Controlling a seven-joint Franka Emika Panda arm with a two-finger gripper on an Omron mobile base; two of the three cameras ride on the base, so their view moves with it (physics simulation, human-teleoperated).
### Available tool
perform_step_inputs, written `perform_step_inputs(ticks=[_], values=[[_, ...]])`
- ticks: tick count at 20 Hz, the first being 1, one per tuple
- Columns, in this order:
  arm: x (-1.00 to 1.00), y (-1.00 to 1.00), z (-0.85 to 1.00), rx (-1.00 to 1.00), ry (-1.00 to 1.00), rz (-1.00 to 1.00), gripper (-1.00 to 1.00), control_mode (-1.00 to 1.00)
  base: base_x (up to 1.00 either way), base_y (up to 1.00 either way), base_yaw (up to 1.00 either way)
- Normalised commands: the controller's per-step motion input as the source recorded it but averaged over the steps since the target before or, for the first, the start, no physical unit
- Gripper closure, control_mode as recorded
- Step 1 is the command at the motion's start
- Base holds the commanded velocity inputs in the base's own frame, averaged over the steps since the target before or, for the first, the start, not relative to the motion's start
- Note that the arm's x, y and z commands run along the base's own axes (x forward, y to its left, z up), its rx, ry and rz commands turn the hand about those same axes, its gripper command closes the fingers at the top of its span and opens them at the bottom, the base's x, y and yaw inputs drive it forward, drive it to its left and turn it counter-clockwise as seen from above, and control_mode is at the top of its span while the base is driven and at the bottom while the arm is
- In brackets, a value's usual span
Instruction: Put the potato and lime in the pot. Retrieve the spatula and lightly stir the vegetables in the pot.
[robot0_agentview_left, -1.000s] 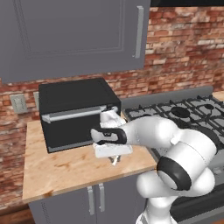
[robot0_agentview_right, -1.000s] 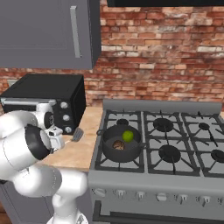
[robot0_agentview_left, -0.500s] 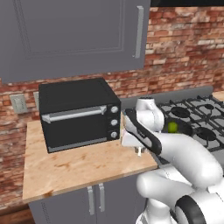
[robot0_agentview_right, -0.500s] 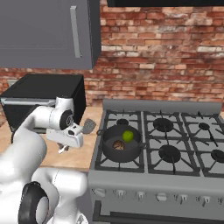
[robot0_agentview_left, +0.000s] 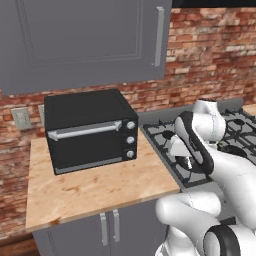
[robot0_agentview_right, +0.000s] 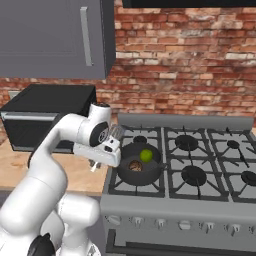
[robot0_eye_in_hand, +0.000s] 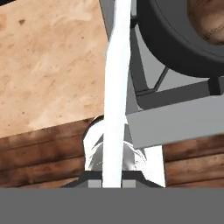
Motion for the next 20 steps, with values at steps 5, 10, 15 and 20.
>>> perform_step_inputs(ticks=[5, 10, 15, 20], values=[[0.06, -0.9, 0.23, -0.14, 0.04, 0.19, 1.0, -1.0, 0.0, 0.0, 0.0], [0.05, -0.73, 0.62, -0.18, 0.04, 0.27, 1.0, -1.0, 0.0, 0.0, 0.0], [0.0, -0.58, 0.6, -0.09, 0.18, 0.27, 1.0, -1.0, 0.0, 0.0, 0.0], [0.01, -0.23, -0.4, -0.02, 0.05, 0.12, 1.0, -1.0, 0.0, 0.0, 0.0]])
